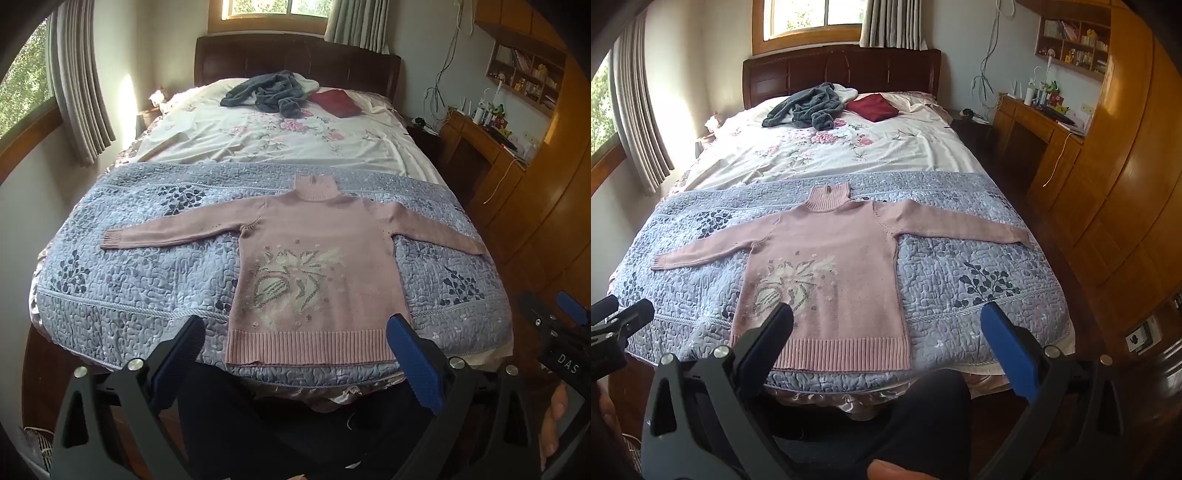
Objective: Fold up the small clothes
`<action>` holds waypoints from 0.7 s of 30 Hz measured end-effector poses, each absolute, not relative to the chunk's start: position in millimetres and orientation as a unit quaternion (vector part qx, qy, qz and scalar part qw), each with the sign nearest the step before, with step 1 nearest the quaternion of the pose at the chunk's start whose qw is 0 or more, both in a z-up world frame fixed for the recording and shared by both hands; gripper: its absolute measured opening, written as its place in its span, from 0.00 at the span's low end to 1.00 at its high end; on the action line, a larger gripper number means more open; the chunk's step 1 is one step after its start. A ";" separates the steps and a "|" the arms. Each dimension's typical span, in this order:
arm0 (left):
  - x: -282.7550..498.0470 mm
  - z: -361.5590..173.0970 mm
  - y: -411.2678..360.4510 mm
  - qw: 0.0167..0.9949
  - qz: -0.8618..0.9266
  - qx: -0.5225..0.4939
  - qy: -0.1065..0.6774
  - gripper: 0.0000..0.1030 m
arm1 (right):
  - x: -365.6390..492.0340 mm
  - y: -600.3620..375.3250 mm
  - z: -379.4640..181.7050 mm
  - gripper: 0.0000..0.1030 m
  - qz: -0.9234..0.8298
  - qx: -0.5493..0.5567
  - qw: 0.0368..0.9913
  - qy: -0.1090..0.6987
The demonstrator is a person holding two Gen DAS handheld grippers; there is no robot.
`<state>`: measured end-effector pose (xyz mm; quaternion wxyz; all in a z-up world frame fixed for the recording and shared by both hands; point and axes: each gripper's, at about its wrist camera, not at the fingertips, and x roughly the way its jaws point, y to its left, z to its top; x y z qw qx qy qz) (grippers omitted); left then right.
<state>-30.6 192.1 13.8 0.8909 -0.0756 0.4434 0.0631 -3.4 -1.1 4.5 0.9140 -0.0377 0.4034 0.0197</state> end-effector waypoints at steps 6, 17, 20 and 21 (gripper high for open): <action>-33.2 15.8 191.7 0.892 0.067 -0.073 0.440 0.96 | -3.8 0.5 3.5 0.98 0.020 -0.037 0.914 0.404; -36.9 17.1 192.5 0.894 0.070 -0.071 0.436 0.96 | -6.8 2.7 2.0 0.98 0.021 -0.037 0.915 0.401; -36.6 18.2 192.1 0.895 0.071 -0.069 0.436 0.96 | -6.9 2.7 2.2 0.98 0.020 -0.036 0.915 0.401; -36.9 18.5 192.1 0.895 0.071 -0.069 0.435 0.96 | -6.9 2.9 2.4 0.98 0.020 -0.036 0.915 0.401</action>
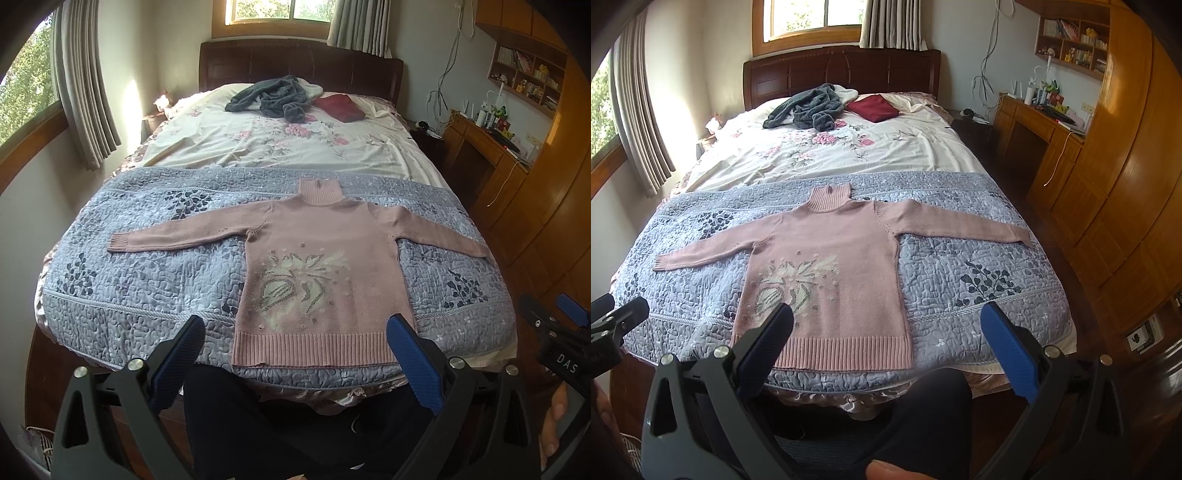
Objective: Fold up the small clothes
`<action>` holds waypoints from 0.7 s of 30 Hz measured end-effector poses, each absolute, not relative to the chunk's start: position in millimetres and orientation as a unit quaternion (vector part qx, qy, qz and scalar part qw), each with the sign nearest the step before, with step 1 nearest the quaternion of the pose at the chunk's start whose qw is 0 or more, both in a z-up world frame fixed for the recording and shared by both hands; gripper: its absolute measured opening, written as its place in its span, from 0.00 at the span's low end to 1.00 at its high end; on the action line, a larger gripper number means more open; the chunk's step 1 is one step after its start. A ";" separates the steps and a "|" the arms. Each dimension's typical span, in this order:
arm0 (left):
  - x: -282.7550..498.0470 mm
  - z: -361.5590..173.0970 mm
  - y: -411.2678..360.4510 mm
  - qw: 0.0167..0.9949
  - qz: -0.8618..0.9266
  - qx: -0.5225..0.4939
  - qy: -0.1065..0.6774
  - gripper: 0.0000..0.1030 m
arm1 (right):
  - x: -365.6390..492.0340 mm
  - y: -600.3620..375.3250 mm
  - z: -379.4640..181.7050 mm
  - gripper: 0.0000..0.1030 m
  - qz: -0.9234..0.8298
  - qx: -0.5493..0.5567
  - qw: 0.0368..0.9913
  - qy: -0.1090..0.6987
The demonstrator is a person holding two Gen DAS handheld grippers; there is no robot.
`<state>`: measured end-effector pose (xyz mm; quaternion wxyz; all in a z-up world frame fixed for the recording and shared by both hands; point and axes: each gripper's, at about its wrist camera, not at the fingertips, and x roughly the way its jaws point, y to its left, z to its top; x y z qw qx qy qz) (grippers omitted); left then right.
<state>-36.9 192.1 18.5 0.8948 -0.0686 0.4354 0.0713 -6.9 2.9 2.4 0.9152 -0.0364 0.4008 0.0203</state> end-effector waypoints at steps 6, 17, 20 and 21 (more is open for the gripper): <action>-36.2 21.4 190.9 0.896 0.073 -0.065 0.433 0.96 | -6.7 2.4 3.7 0.98 0.019 -0.037 0.916 0.400; -36.5 20.8 189.8 0.896 0.074 -0.064 0.432 0.96 | -6.1 -0.9 4.0 0.98 0.019 -0.035 0.915 0.400; -35.8 21.4 191.0 0.897 0.073 -0.064 0.432 0.96 | -5.0 -2.5 3.4 0.98 0.019 -0.034 0.916 0.400; -35.6 21.5 191.4 0.897 0.074 -0.064 0.432 0.96 | -4.4 -2.3 3.1 0.98 0.019 -0.034 0.916 0.400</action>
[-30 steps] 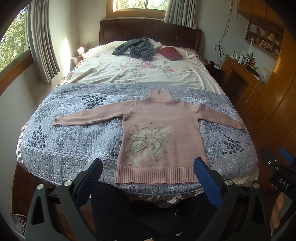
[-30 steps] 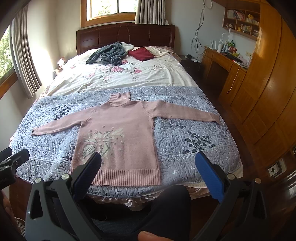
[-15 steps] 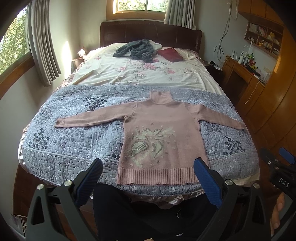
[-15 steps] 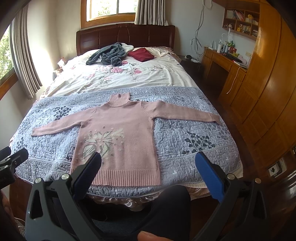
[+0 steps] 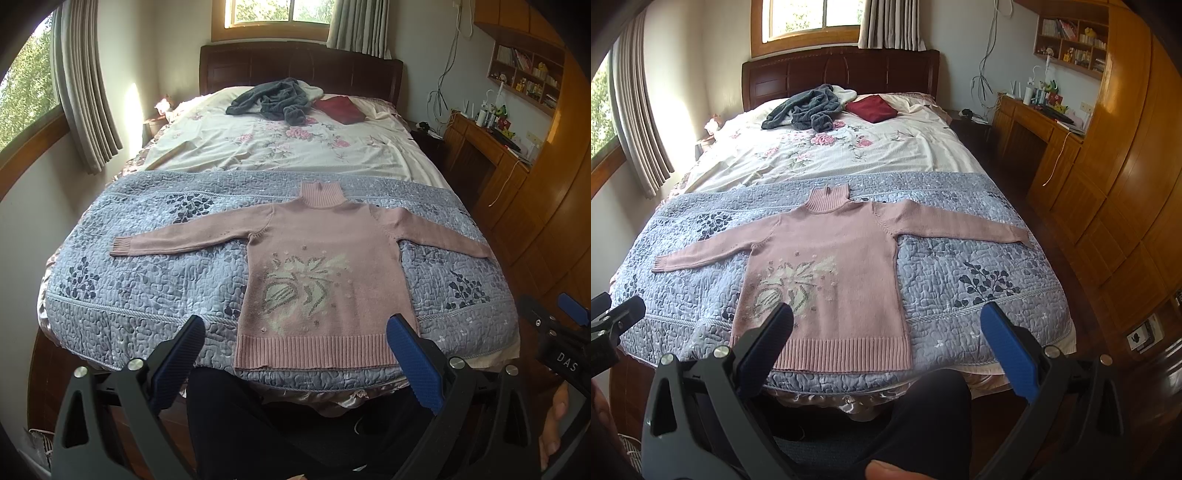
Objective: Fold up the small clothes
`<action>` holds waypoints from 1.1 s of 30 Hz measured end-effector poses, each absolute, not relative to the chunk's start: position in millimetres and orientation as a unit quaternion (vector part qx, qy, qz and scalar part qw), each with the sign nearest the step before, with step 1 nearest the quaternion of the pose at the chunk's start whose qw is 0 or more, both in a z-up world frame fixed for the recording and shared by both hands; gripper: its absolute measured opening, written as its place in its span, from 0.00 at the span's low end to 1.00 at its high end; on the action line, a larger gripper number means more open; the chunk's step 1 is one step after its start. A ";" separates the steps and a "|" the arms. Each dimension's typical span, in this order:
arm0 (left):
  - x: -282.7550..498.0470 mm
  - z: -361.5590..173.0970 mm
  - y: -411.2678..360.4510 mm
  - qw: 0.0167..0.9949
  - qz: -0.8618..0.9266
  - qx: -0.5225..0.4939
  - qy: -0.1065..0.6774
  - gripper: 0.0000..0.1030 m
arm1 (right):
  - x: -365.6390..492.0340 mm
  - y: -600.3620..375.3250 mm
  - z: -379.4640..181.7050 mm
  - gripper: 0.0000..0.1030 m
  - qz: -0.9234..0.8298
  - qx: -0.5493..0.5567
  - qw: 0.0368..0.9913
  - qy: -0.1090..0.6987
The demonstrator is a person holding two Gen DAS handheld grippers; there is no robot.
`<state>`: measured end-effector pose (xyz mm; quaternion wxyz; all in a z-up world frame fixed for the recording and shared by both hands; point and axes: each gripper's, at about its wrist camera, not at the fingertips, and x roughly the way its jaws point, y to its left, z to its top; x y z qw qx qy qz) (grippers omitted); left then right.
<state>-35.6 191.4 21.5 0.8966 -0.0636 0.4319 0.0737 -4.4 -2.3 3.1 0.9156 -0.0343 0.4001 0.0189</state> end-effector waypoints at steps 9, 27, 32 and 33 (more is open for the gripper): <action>-34.9 24.6 192.4 0.899 0.076 -0.062 0.427 0.96 | -3.1 -2.9 2.8 0.98 0.020 -0.035 0.916 0.399; -25.8 21.1 194.9 0.897 0.075 -0.061 0.431 0.96 | 8.8 0.0 -2.9 0.98 0.016 -0.039 0.912 0.408; -15.7 14.1 197.0 0.893 0.071 -0.067 0.439 0.96 | 19.3 -2.2 -8.5 0.98 0.009 -0.040 0.910 0.413; -13.1 11.7 197.3 0.892 0.071 -0.068 0.441 0.96 | 22.1 -3.1 -10.9 0.98 0.006 -0.040 0.910 0.413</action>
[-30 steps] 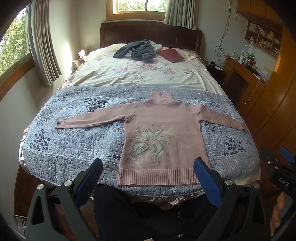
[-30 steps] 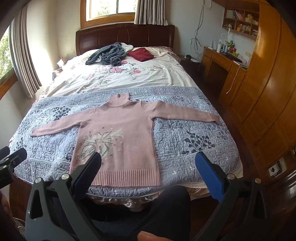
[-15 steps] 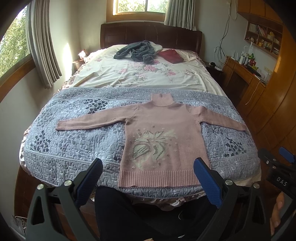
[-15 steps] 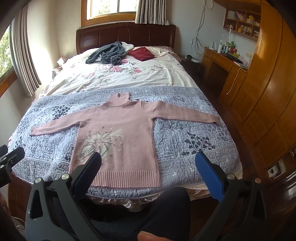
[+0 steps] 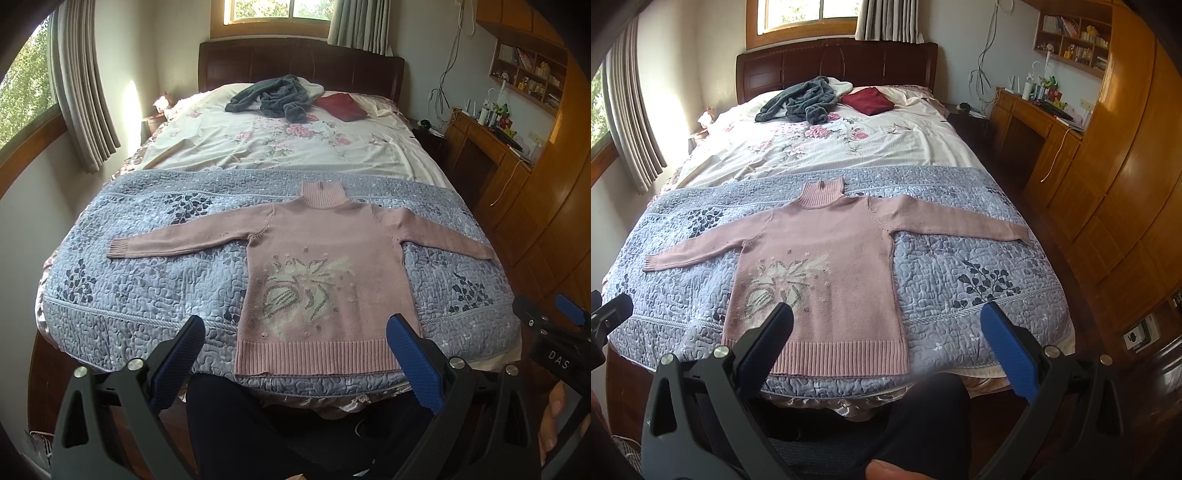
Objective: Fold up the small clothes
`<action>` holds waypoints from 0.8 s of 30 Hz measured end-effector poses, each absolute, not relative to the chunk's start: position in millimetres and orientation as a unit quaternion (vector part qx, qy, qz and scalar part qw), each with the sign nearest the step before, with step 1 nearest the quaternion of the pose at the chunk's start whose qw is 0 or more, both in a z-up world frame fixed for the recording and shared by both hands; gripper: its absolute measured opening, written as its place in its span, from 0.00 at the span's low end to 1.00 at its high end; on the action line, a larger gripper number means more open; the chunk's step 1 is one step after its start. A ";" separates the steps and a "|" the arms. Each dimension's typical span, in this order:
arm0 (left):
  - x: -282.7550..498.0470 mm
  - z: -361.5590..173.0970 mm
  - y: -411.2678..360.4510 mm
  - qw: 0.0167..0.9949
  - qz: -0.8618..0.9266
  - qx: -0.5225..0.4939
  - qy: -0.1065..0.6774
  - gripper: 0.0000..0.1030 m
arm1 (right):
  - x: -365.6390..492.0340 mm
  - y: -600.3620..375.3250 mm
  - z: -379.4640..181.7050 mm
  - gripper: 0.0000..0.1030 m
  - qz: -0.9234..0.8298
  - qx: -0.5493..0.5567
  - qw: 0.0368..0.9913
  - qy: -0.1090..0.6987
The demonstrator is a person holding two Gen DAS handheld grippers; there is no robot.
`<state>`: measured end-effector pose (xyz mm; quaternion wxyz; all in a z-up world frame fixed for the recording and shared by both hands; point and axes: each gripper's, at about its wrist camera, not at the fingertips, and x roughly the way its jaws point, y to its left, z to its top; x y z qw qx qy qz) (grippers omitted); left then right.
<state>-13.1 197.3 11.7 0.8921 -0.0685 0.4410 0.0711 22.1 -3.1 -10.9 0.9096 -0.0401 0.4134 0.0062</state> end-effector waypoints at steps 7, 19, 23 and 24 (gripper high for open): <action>18.5 -32.0 206.7 0.891 0.007 -0.102 0.442 0.96 | 59.3 -23.8 -50.7 0.98 0.055 -0.028 0.916 0.397; 70.4 -107.5 195.9 0.889 -0.080 -0.120 0.434 0.96 | 212.0 -223.2 -174.7 0.56 0.002 0.251 0.834 0.492; 83.0 -114.4 189.9 0.891 -0.099 -0.135 0.422 0.96 | 249.9 -314.0 -229.6 0.45 -0.021 0.414 0.774 0.480; 85.9 -115.6 188.3 0.893 -0.098 -0.132 0.419 0.96 | 256.1 -334.9 -241.8 0.45 -0.026 0.454 0.760 0.464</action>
